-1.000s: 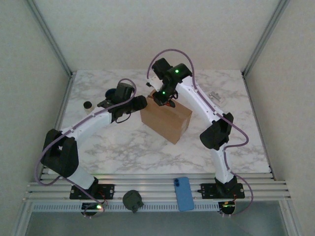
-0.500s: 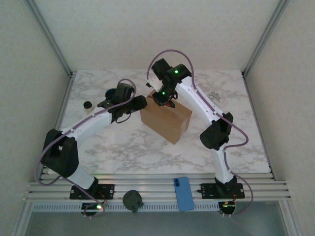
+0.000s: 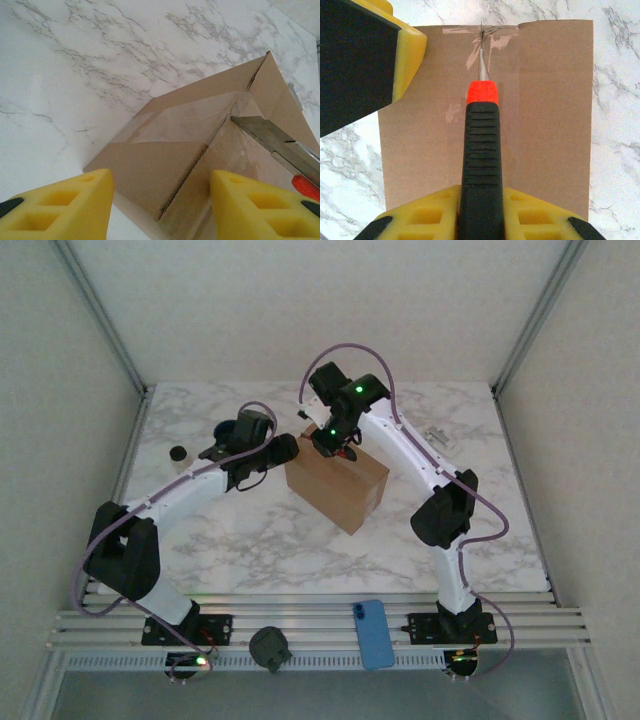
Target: Unpack the express box
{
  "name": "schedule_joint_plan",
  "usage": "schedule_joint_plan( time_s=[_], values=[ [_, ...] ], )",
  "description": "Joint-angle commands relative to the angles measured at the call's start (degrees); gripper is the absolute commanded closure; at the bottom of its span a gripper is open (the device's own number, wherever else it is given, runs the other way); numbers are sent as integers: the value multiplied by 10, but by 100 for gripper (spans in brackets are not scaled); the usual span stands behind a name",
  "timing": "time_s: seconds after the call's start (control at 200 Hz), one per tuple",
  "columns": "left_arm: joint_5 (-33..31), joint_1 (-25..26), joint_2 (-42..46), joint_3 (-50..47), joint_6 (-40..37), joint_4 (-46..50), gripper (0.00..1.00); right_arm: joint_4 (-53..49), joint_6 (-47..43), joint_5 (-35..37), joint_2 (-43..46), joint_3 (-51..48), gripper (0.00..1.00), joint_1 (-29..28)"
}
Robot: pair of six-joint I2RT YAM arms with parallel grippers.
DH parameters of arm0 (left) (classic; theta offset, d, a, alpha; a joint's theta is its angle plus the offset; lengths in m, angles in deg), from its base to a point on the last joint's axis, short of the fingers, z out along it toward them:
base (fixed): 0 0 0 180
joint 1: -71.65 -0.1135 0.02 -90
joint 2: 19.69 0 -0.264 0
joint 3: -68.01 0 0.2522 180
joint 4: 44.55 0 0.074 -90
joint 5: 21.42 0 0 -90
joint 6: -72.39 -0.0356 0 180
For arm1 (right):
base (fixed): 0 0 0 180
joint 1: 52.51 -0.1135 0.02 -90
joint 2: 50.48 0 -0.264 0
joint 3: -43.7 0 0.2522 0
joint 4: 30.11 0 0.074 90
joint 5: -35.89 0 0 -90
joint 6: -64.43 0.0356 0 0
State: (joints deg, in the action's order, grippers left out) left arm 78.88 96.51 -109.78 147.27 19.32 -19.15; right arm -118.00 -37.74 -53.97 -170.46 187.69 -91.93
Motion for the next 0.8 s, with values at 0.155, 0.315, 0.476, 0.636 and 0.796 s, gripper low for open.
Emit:
schedule_joint_plan(
  time_s=[0.155,0.315,0.476,0.636,0.796],
  values=[
    [-32,-6,-22,-26,8,38,49,-54,19,18,38,-42,100,-5],
    [-32,-6,-23,-28,10,37,49,-57,22,21,52,-61,100,-6],
    [-33,-6,-21,-30,10,37,49,-60,25,24,64,-82,100,-7],
    [-36,-6,-21,-31,10,38,49,-61,28,26,79,-104,100,-8],
    [-37,-6,-23,-32,9,38,49,-60,31,30,94,-124,100,-10]
  ],
)
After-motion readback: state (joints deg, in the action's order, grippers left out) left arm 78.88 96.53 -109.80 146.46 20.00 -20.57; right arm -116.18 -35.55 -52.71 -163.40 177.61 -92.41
